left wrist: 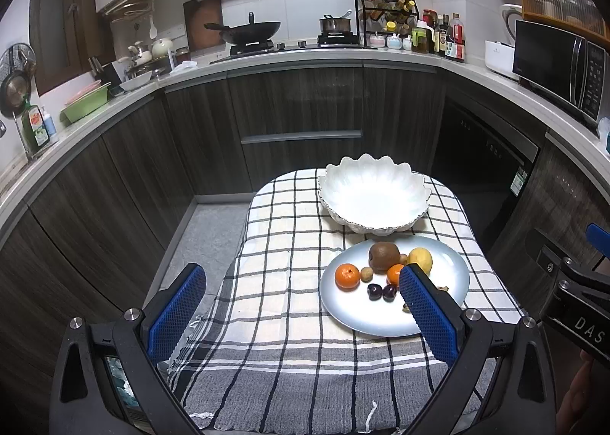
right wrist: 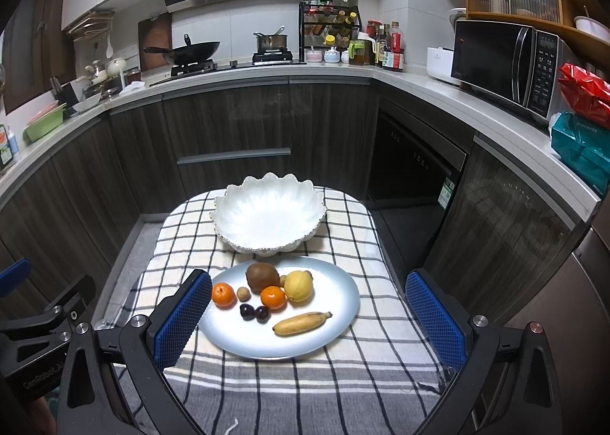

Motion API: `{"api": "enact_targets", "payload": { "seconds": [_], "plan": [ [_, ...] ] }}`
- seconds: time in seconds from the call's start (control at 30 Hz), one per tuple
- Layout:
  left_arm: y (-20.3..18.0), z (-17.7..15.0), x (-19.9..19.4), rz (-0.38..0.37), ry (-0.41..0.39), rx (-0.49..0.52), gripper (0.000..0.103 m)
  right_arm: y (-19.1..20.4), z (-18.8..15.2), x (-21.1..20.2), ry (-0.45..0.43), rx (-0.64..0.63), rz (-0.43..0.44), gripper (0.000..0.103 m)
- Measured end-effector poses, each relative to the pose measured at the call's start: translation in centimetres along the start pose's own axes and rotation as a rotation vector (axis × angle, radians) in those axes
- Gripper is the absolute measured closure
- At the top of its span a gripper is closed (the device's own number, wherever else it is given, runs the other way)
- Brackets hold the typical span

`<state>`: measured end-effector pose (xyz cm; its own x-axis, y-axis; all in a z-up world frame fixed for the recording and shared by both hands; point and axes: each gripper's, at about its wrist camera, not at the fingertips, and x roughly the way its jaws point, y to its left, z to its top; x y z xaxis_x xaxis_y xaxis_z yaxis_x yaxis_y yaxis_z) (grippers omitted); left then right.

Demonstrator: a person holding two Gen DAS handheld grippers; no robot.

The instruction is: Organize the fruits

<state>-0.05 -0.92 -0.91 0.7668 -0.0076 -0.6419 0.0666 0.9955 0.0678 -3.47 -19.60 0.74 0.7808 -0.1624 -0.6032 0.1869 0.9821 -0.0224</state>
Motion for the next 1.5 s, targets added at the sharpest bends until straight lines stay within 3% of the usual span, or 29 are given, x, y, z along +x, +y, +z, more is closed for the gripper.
{"api": "enact_targets", "payload": {
  "seconds": [0.57, 0.67, 1.07, 1.27, 1.5],
  "plan": [
    [-0.2, -0.4, 0.6, -0.008, 0.006, 0.008, 0.0, -0.2, -0.5, 0.4, 0.01, -0.001, -0.004, 0.0],
    [-0.3, -0.5, 1.4, -0.011, 0.018, 0.016, 0.0, -0.3, -1.7, 2.3, 0.018, -0.003, -0.009, 0.0],
    [-1.2, -0.7, 5.0, -0.022, 0.053, 0.054, 0.0, -0.6, -1.6, 5.8, 0.07, 0.001, -0.025, 0.0],
    [-1.7, -0.2, 7.8, -0.073, 0.081, 0.043, 0.0, -0.6, -1.5, 8.6, 0.091, 0.002, -0.022, 0.0],
    [-2.6, -0.3, 11.5, -0.047, 0.098, 0.062, 0.0, -0.3, -1.6, 12.0, 0.102, -0.023, -0.041, 0.0]
  ]
}}
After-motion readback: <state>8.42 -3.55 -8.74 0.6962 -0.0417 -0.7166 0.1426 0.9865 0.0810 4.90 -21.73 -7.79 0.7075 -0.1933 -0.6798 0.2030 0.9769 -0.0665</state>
